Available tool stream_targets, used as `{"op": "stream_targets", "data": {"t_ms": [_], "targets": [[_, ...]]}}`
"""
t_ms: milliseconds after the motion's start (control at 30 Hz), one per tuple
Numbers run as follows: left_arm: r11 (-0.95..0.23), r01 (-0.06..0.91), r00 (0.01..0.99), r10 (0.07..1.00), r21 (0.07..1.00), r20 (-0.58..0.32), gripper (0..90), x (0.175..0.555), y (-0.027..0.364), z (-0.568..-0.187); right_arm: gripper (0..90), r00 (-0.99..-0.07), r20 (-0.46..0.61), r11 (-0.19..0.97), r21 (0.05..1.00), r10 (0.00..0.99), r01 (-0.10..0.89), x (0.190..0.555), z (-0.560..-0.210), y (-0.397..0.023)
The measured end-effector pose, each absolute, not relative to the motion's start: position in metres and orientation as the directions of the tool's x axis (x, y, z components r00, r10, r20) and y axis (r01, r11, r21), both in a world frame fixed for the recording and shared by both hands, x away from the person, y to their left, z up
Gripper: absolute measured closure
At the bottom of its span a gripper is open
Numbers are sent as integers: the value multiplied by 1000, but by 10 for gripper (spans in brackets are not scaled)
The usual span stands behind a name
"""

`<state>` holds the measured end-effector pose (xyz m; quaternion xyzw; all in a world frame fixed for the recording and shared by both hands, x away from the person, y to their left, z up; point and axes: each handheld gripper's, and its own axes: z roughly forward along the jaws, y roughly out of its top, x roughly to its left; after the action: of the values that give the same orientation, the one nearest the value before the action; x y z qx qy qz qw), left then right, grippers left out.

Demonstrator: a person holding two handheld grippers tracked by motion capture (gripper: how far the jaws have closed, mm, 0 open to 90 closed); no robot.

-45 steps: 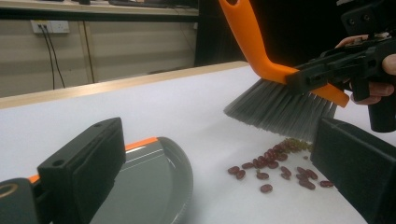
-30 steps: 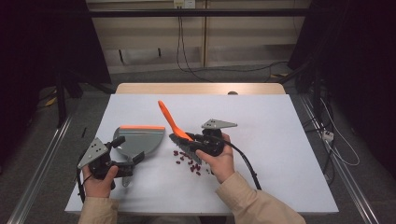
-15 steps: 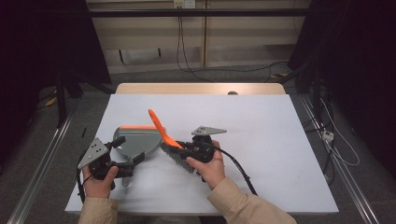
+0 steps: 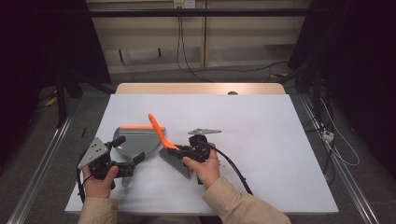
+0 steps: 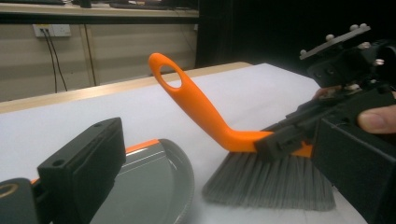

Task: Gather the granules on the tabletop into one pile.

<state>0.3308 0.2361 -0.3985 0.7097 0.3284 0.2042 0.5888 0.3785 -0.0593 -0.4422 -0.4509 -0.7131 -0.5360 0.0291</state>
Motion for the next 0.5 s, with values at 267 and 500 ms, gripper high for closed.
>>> {"op": "stream_targets", "data": {"t_ms": [267, 500], "targets": [[-97, 226, 702, 706, 969, -93, 32, 331, 236, -399, 708, -541, 495, 20, 725, 680, 689, 389, -446, -78], [-93, 228, 701, 707, 969, -97, 32, 331, 235, -399, 709, -532, 496, 14, 722, 686, 691, 388, -446, -87]]}}
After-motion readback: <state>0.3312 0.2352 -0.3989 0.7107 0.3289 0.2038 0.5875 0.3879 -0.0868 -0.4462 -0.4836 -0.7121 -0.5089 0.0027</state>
